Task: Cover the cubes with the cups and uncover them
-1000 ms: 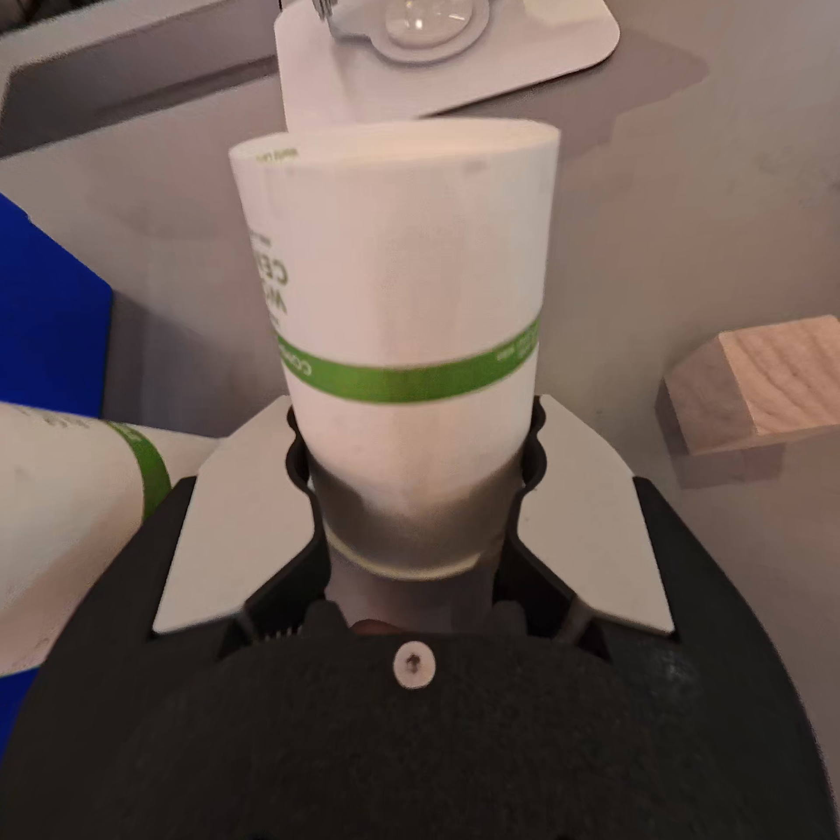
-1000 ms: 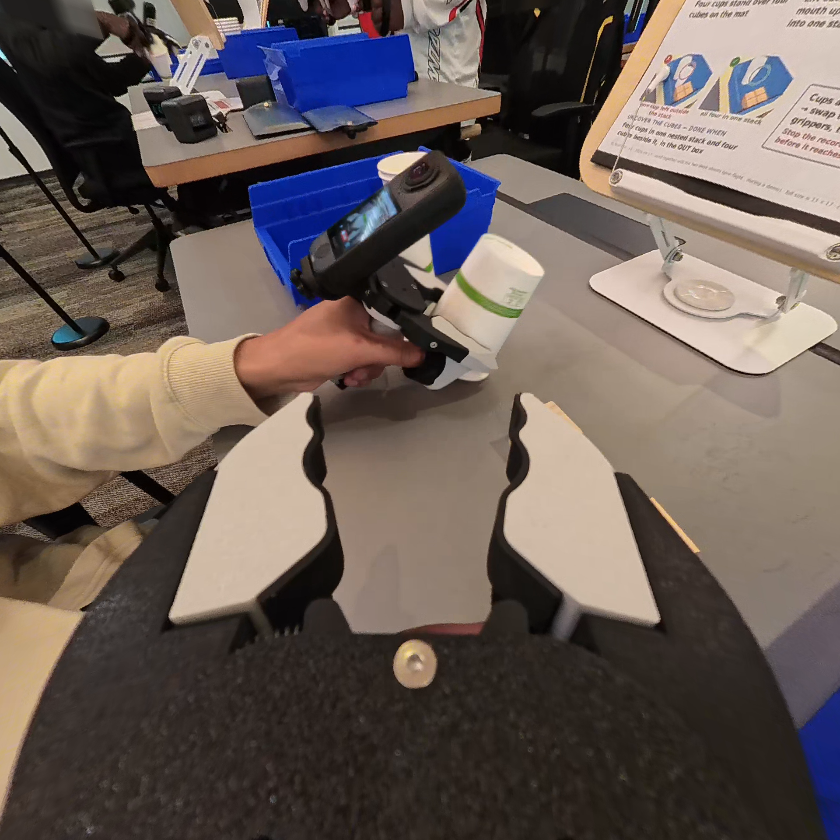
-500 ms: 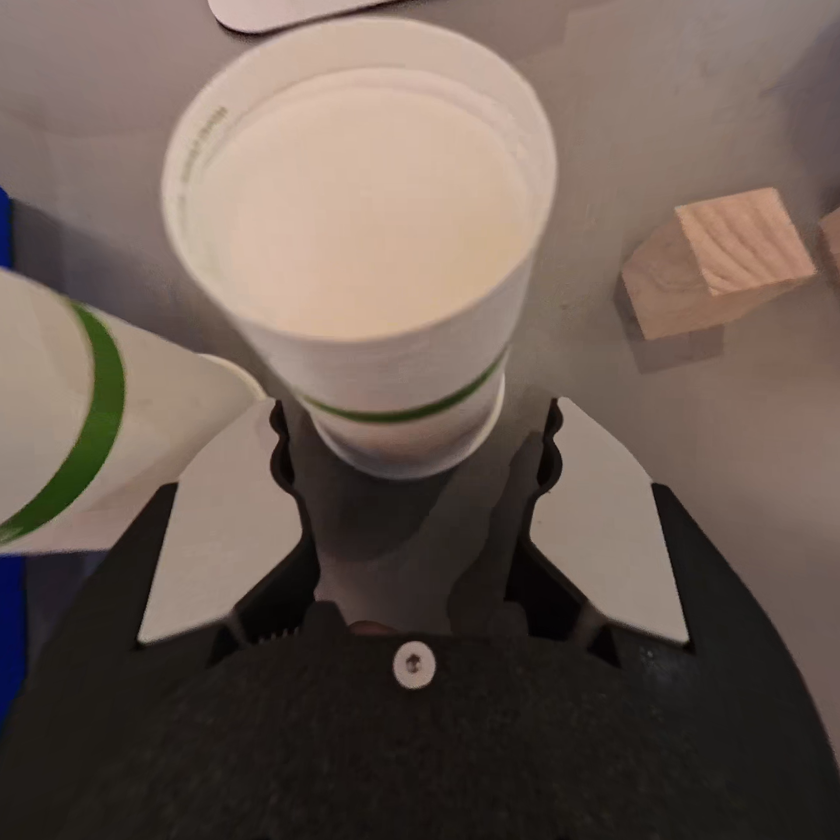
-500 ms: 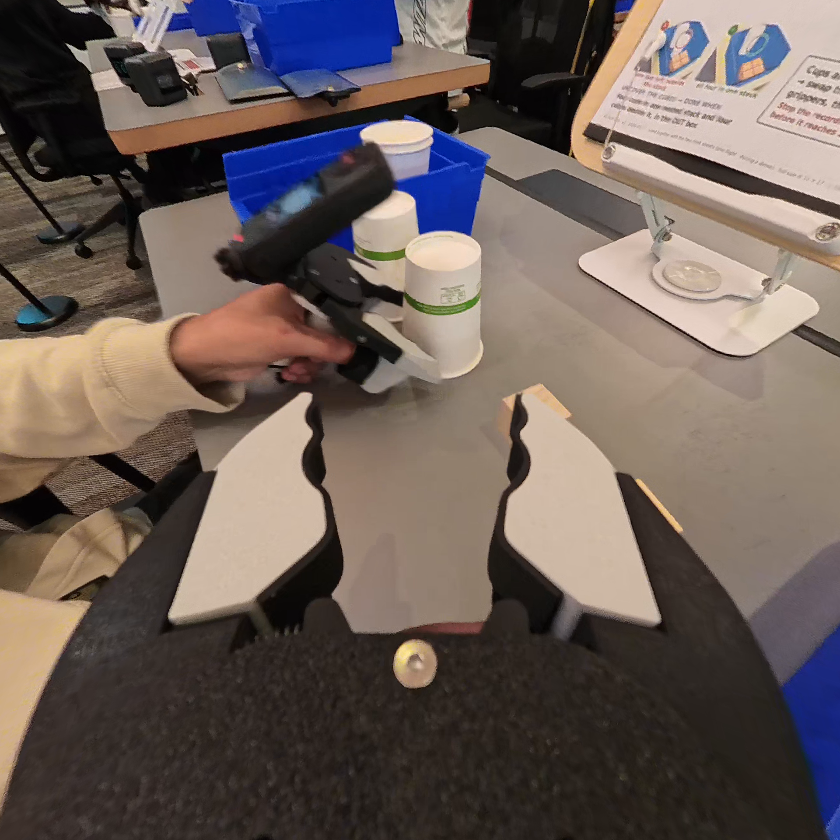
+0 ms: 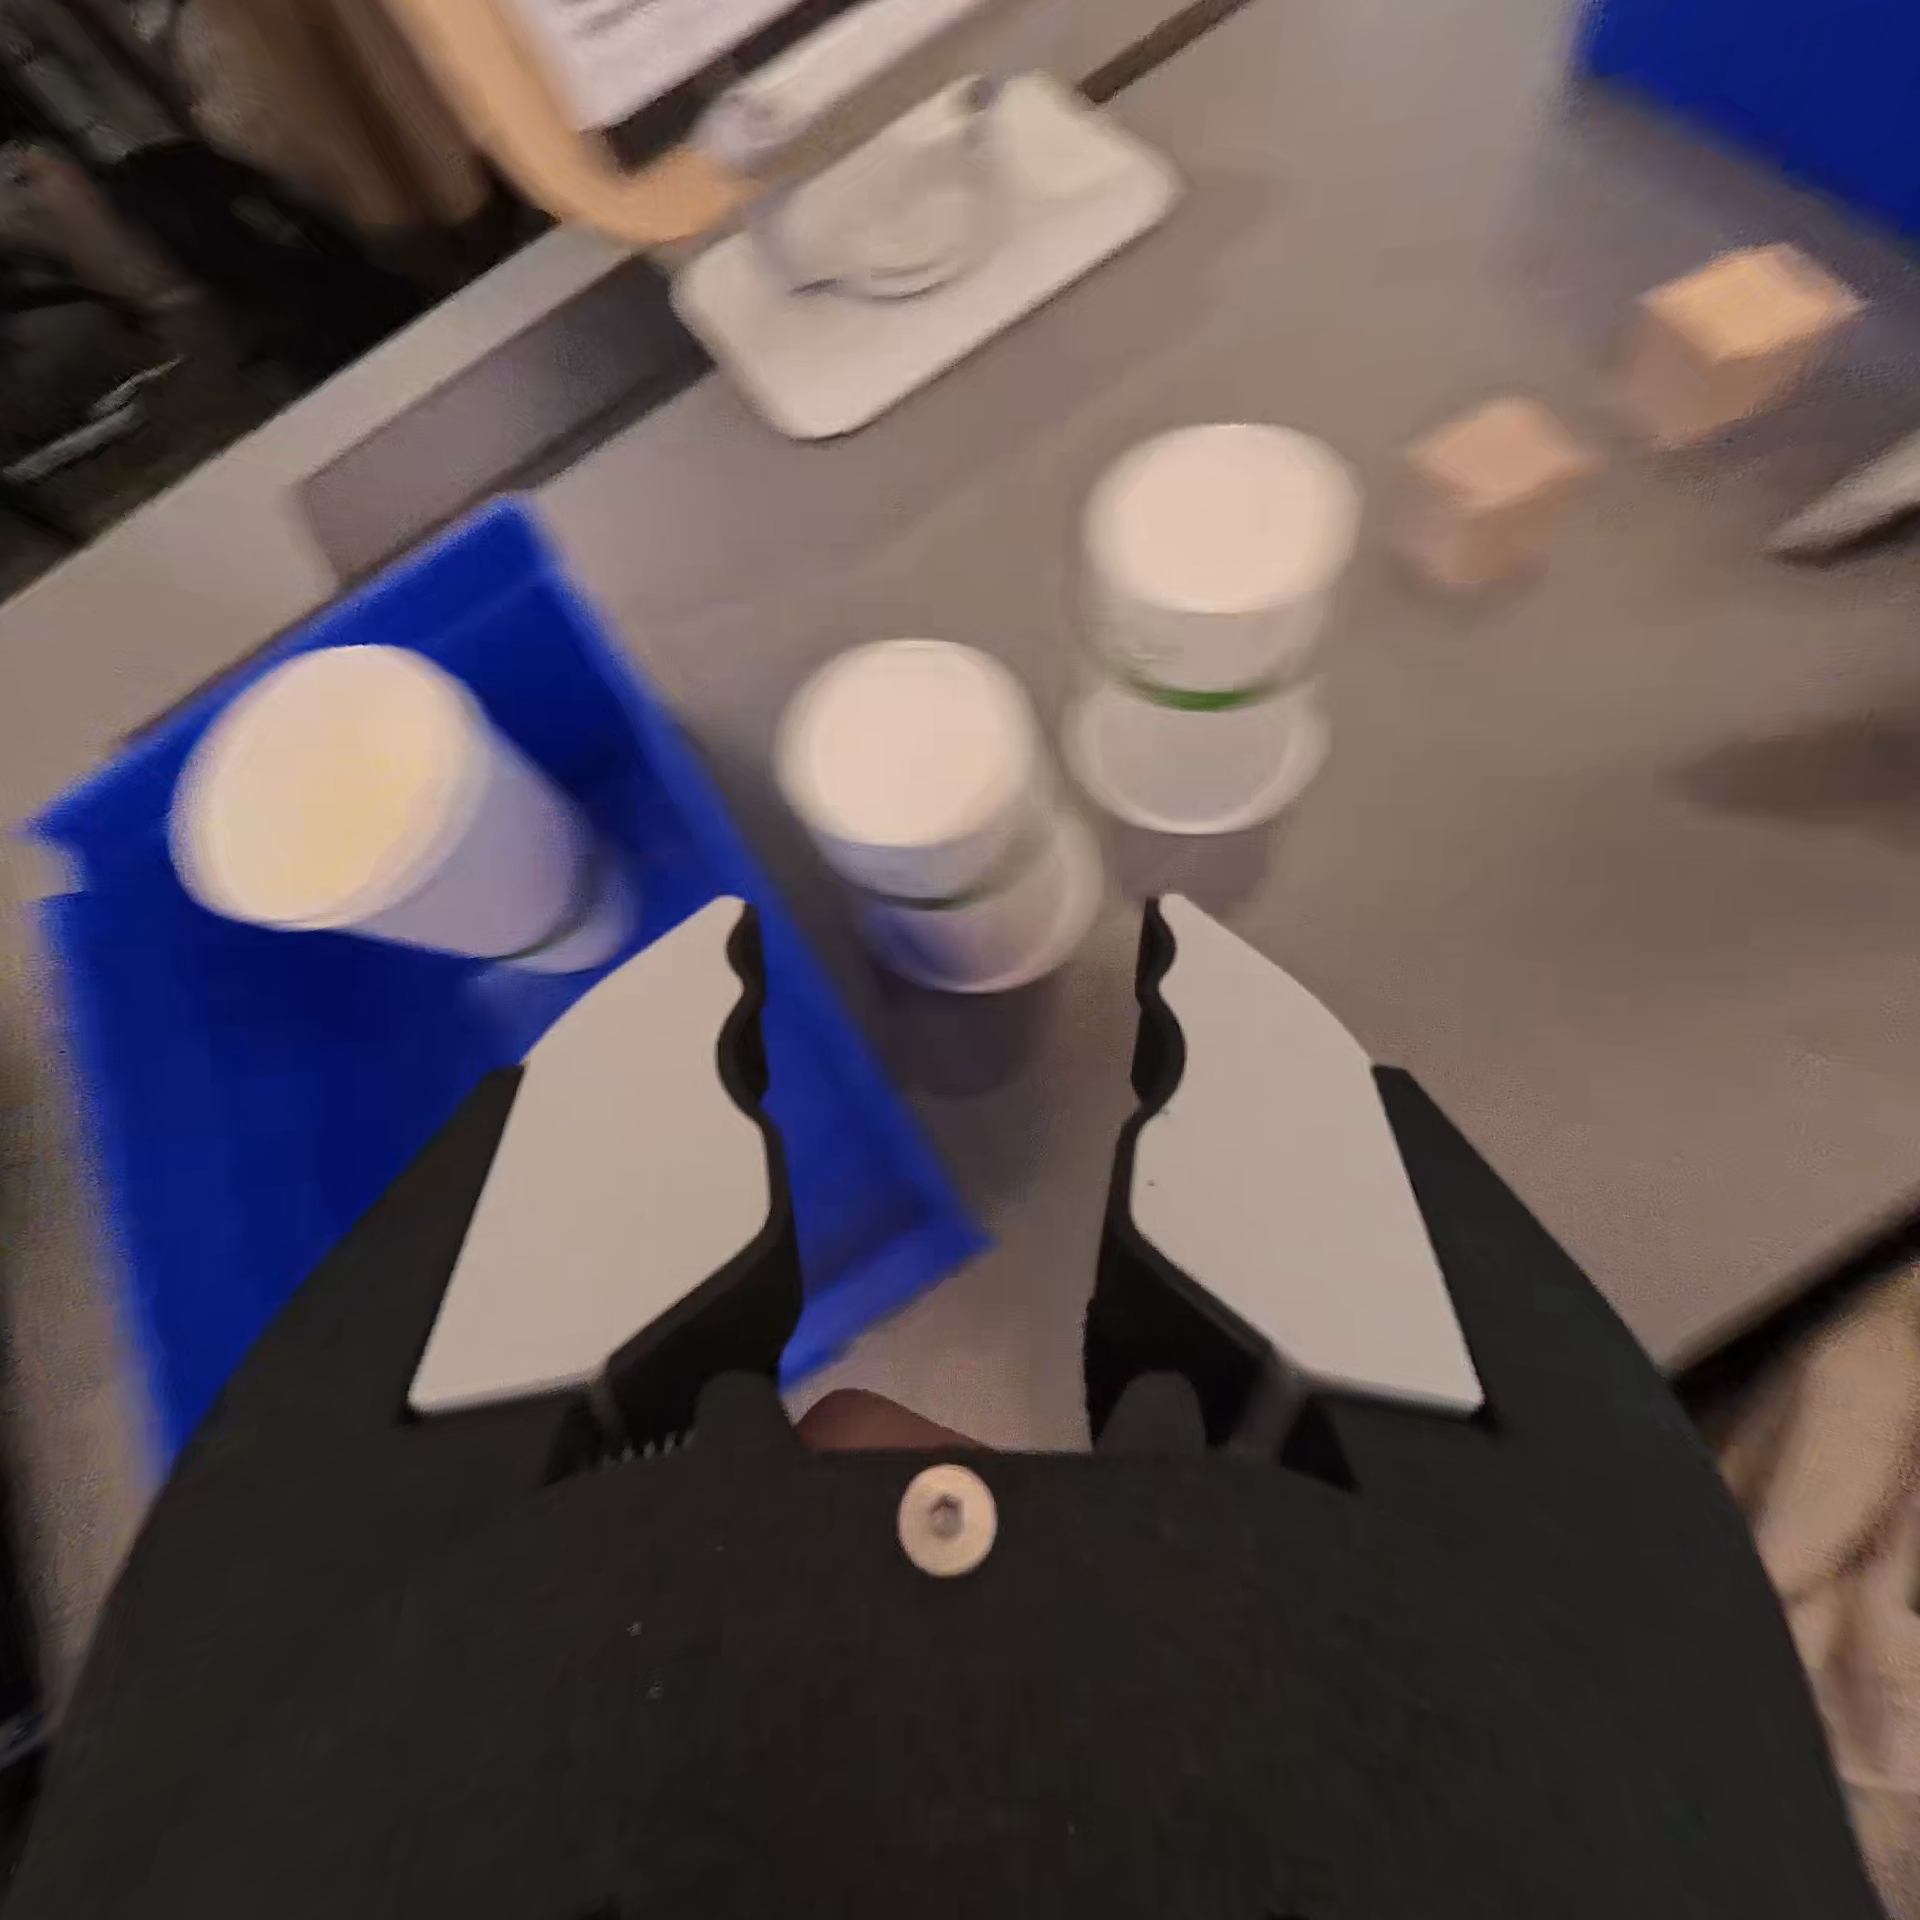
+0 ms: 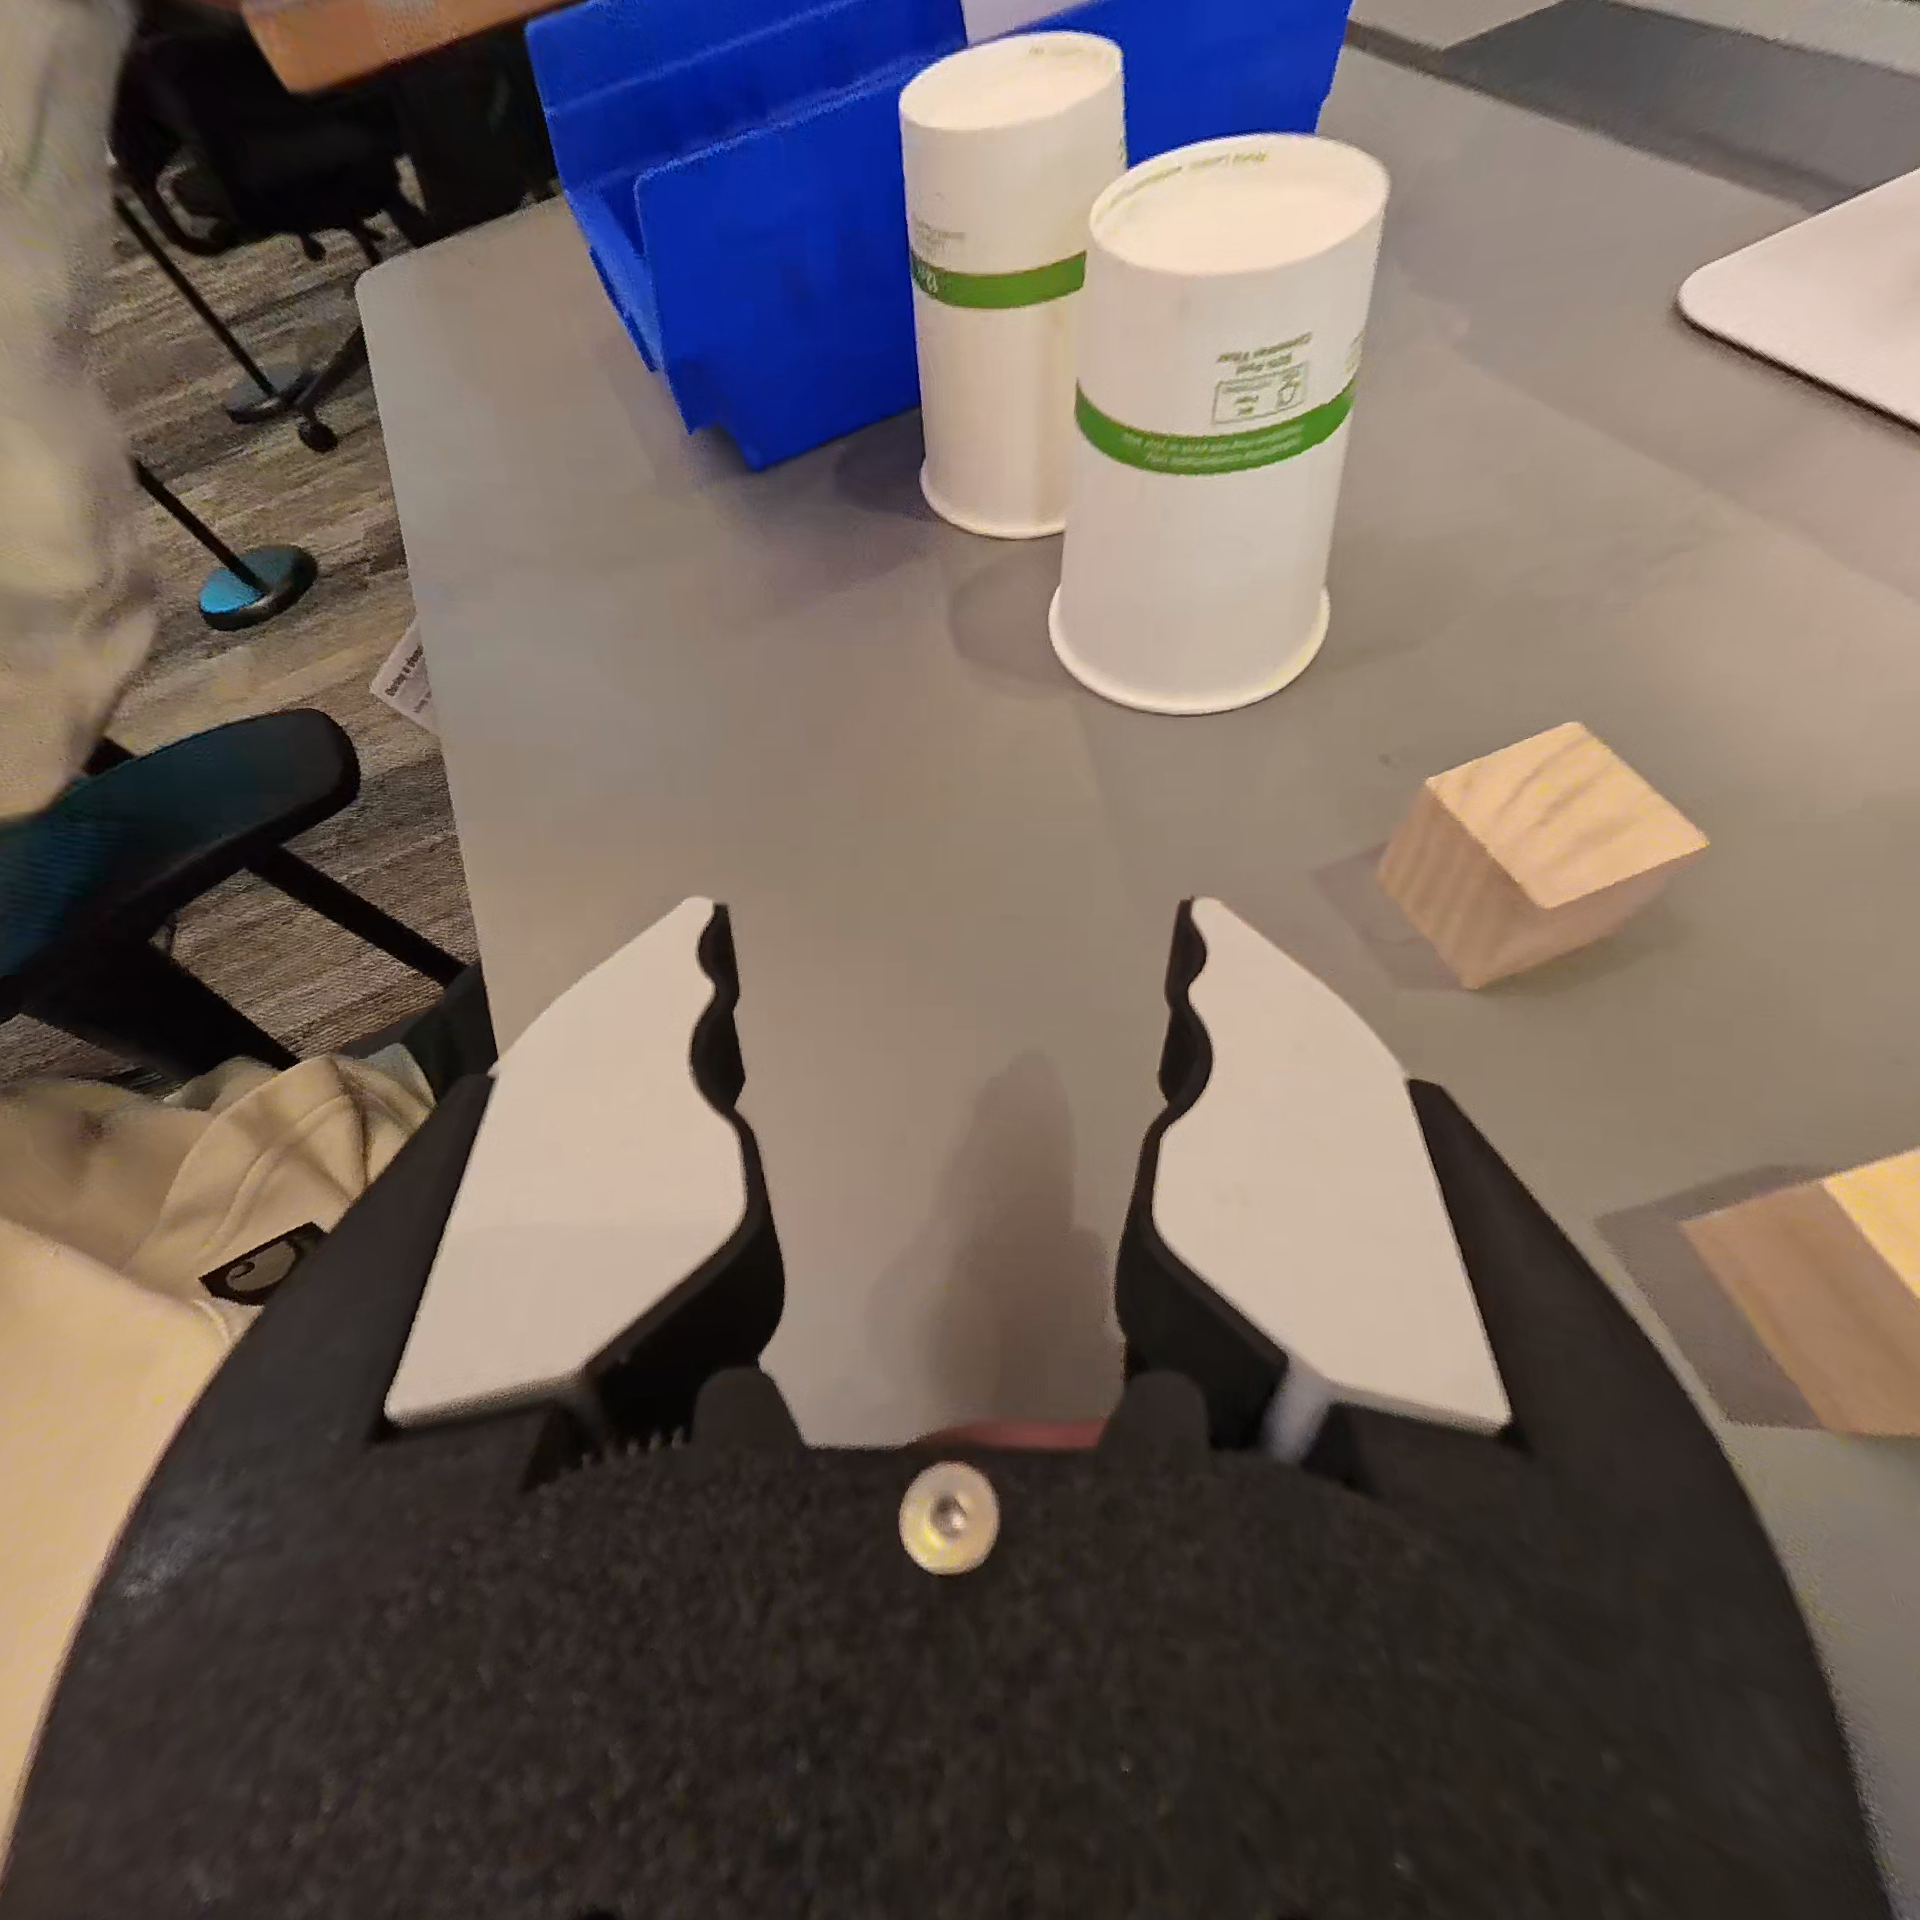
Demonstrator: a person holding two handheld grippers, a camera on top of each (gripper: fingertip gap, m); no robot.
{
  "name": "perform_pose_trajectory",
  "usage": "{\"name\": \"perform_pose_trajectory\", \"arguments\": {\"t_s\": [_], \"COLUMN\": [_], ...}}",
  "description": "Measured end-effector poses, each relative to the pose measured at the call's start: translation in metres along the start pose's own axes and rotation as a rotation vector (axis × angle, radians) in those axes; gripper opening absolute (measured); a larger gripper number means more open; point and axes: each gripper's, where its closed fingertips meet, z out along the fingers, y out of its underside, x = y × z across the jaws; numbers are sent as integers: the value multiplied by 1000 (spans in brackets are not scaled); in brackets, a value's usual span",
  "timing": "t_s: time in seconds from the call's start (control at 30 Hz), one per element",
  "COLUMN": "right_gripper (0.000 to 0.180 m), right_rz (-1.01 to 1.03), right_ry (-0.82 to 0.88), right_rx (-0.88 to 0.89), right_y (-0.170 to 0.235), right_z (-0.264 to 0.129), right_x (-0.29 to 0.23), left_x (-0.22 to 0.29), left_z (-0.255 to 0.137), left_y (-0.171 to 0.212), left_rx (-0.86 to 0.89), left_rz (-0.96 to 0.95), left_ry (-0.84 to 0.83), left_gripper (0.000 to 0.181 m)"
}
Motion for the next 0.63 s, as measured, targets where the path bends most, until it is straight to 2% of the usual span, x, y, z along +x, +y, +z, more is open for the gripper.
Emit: {"name": "perform_pose_trajectory", "arguments": {"t_s": [0.03,0.17,0.27,0.37,0.43,0.63], "right_gripper": [79,78,78,77,77,77], "right_rz": [-1,-16,5,38,52,62], "right_ry": [-8,-11,-15,-26,-31,-46], "right_rx": [-4,-10,4,17,22,12], "right_y": [1,2,2,2,2,6], "right_z": [2,2,-2,-4,-4,-2], "right_x": [-2,-2,1,5,6,5], "left_x": [-31,-105,-136,-141,-143,-147], "left_z": [7,49,73,83,87,94], "left_y": [-3,-4,8,18,20,21], "left_rx": [-55,-284,-414,-496,-501,-494], "left_rz": [2,35,116,162,184,150], "left_ry": [-13,127,149,198,216,266], "left_gripper": [69,67,50,44,38,37]}}
